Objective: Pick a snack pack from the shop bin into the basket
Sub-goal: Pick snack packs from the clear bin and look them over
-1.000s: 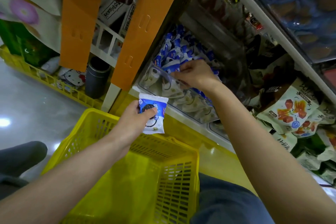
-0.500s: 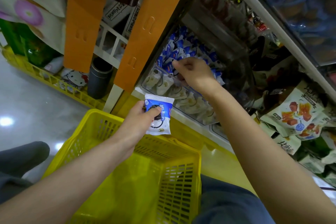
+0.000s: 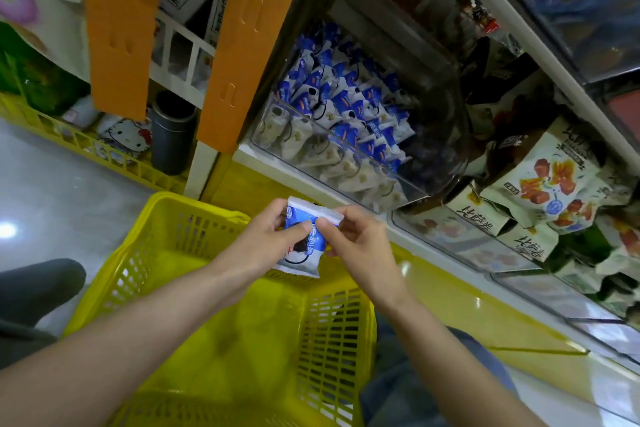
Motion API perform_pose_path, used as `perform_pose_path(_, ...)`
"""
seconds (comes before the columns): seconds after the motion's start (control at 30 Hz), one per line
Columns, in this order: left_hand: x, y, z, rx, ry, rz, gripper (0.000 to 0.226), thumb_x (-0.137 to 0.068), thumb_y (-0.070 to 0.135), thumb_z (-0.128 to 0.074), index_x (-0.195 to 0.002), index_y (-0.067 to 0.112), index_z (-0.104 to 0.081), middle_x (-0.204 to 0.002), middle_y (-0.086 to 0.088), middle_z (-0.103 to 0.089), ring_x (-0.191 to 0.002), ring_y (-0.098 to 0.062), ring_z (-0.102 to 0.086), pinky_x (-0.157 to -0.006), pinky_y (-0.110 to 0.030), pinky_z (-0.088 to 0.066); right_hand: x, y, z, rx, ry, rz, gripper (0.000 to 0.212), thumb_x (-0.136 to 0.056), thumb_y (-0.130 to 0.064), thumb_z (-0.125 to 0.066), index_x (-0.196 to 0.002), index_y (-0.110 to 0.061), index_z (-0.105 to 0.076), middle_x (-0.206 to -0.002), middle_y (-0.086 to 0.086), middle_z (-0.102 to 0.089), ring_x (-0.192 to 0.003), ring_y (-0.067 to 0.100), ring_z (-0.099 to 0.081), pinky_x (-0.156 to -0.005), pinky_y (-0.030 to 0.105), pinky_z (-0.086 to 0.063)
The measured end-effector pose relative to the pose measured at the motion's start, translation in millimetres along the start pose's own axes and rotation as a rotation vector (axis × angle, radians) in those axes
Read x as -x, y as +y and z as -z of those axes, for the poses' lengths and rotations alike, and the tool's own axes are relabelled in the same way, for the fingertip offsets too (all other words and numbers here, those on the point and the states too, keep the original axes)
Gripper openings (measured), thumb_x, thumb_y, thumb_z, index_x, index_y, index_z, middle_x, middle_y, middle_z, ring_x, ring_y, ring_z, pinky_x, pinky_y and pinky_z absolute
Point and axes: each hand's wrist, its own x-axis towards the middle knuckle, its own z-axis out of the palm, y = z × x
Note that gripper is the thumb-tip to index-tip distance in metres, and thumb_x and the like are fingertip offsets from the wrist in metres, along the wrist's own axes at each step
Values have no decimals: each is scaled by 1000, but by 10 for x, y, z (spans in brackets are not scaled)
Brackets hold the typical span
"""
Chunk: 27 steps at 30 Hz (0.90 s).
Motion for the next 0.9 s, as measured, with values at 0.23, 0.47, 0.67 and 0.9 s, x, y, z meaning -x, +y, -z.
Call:
perform_pose_path(0.23,-21,-60,-1,-41,71,39,26,-93,17,-52,-68,14,-45,-64,-3,-50,-51,-1,-51,-46,-15,-38,108,81,-19,272,32,199,8,-83,-21,-68,-89,-17,-67,-77,-11,-63,-65,1,-56,-59,11,-42)
perform_pose_path(0.47,-24,-68,-18,-3,-8,142,15,-91,23,-55,-100,11,-57,-91,-7,-65,-76,-12,-61,-61,-19,-46,118,115,15,172,124,173,2,-85,-19,-66,-86,-19,-67,-76,-7,-66,-71,6,-62,-66,25,-52)
perform_pose_path(0.67,-34,-128,-10,-21,44,97,32,-83,0,-63,-113,-1,-52,-102,-15,-65,-75,-13,-60,-58,-13,-51,97,149,101,-395,181,-175,4,-90,-4,-54,-90,-7,-52,-92,12,-61,-67,9,-67,-58,20,-55)
perform_pose_path(0.9,-107,-183,24,-210,174,-73,10,-89,4,-56,-92,-2,-63,-77,-9,-61,-69,-14,-54,-63,-19,-47,264,312,195,-198,-249,-376,30,-85,1,-61,-111,-3,-49,-91,11,-66,-70,8,-66,-68,22,-55)
